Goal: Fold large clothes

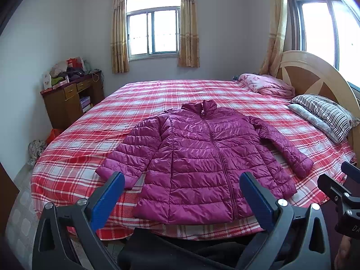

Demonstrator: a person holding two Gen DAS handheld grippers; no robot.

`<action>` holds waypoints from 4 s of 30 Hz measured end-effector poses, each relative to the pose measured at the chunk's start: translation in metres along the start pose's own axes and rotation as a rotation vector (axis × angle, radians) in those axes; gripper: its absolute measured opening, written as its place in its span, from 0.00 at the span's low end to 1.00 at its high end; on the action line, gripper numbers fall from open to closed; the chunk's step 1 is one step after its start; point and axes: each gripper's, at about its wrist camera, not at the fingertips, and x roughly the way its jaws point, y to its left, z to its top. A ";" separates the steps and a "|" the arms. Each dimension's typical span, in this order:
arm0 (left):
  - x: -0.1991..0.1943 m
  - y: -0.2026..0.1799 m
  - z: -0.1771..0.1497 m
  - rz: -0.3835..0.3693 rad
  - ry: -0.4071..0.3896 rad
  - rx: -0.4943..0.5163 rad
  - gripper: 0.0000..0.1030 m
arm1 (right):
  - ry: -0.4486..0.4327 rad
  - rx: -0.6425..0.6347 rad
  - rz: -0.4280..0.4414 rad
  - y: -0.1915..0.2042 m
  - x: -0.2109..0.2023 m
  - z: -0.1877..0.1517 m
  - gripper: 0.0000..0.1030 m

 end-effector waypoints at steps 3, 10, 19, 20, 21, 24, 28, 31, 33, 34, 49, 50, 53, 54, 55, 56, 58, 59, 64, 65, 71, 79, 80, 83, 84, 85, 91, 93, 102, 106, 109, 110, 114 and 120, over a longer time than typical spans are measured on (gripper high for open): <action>0.000 0.000 0.000 -0.001 0.000 -0.001 0.99 | 0.003 0.000 0.001 0.000 0.000 0.000 1.00; 0.000 0.000 0.001 0.000 -0.001 0.000 0.99 | 0.004 0.001 0.003 0.000 0.001 -0.001 1.00; 0.000 0.001 0.000 -0.004 -0.001 -0.001 0.99 | 0.014 0.002 0.007 0.001 0.003 -0.003 1.00; 0.000 0.001 0.000 -0.004 -0.001 0.000 0.99 | 0.015 0.003 0.007 0.000 0.003 -0.003 1.00; 0.000 0.001 0.000 -0.004 -0.001 0.000 0.99 | 0.016 0.003 0.008 0.001 0.003 -0.003 1.00; 0.000 0.001 0.000 -0.003 -0.002 0.000 0.99 | 0.015 0.003 0.008 0.000 0.003 -0.003 1.00; 0.000 0.001 0.000 -0.005 -0.002 -0.001 0.99 | 0.016 0.005 0.009 0.000 0.004 -0.003 1.00; -0.001 0.002 0.000 -0.006 -0.001 -0.004 0.99 | 0.017 0.004 0.008 0.001 0.004 -0.003 1.00; -0.001 0.002 0.000 -0.006 -0.001 -0.004 0.99 | 0.017 0.003 0.007 0.001 0.004 -0.003 1.00; -0.001 0.002 0.000 -0.007 -0.001 -0.004 0.99 | 0.018 0.005 0.008 0.000 0.004 -0.003 1.00; 0.000 0.002 0.000 -0.011 0.005 -0.002 0.99 | 0.031 0.013 0.017 0.000 0.007 -0.005 1.00; 0.000 0.002 -0.001 -0.010 0.006 -0.003 0.99 | 0.032 0.013 0.018 0.000 0.007 -0.005 1.00; 0.000 0.001 -0.001 -0.012 0.007 -0.004 0.99 | 0.034 0.015 0.020 0.000 0.007 -0.006 1.00; 0.001 0.002 -0.001 -0.012 0.008 -0.003 0.99 | 0.035 0.015 0.019 -0.001 0.007 -0.006 1.00; 0.001 0.001 -0.002 -0.012 0.009 -0.002 0.99 | 0.034 0.015 0.018 -0.001 0.007 -0.006 1.00; 0.001 0.001 -0.002 -0.013 0.011 -0.001 0.99 | 0.035 0.015 0.018 0.000 0.007 -0.006 1.00; 0.002 0.001 -0.002 -0.014 0.013 -0.001 0.99 | 0.035 0.015 0.020 -0.001 0.007 -0.006 1.00; 0.003 0.001 -0.002 -0.016 0.015 -0.001 0.99 | 0.036 0.016 0.021 0.000 0.007 -0.006 1.00; 0.010 0.002 -0.002 -0.026 0.023 0.003 0.99 | 0.038 0.010 0.025 -0.001 0.012 -0.008 1.00; 0.013 0.003 -0.002 -0.030 0.024 0.001 0.99 | 0.041 0.009 0.022 -0.003 0.015 -0.009 1.00; 0.052 0.007 -0.002 0.002 0.027 0.028 0.99 | 0.082 0.036 -0.035 -0.027 0.054 -0.015 1.00; 0.118 0.013 -0.004 0.013 0.076 0.026 0.99 | 0.169 0.149 -0.125 -0.082 0.107 -0.026 1.00; 0.126 0.012 -0.004 0.010 0.083 0.025 0.99 | 0.176 0.154 -0.134 -0.088 0.111 -0.027 1.00; 0.148 0.009 -0.003 -0.001 0.098 0.036 0.99 | 0.203 0.182 -0.166 -0.108 0.128 -0.030 1.00; 0.154 0.007 -0.002 -0.004 0.102 0.039 0.99 | 0.213 0.200 -0.170 -0.114 0.133 -0.030 1.00; 0.162 0.006 -0.001 -0.008 0.099 0.044 0.99 | 0.221 0.219 -0.176 -0.121 0.137 -0.030 1.00; 0.207 0.003 0.010 0.017 0.062 0.084 0.99 | 0.255 0.314 -0.247 -0.171 0.169 -0.025 1.00; 0.223 0.005 0.015 0.029 0.052 0.089 0.99 | 0.261 0.349 -0.269 -0.187 0.178 -0.023 1.00; 0.308 0.034 0.030 0.091 0.103 0.025 0.99 | 0.321 0.506 -0.309 -0.248 0.222 -0.028 0.85; 0.335 0.050 0.035 0.115 0.141 -0.028 0.99 | 0.328 0.536 -0.303 -0.257 0.232 -0.028 0.81; 0.347 0.055 0.036 0.125 0.151 -0.051 0.99 | 0.347 0.546 -0.274 -0.262 0.239 -0.028 0.51; 0.351 0.056 0.035 0.123 0.160 -0.056 0.99 | 0.354 0.543 -0.252 -0.262 0.242 -0.028 0.45; 0.356 0.052 0.031 0.111 0.178 -0.053 0.99 | 0.333 0.504 -0.251 -0.265 0.241 -0.020 0.21; 0.350 0.059 0.038 0.113 0.162 -0.073 0.99 | 0.287 0.452 -0.369 -0.288 0.237 0.010 0.14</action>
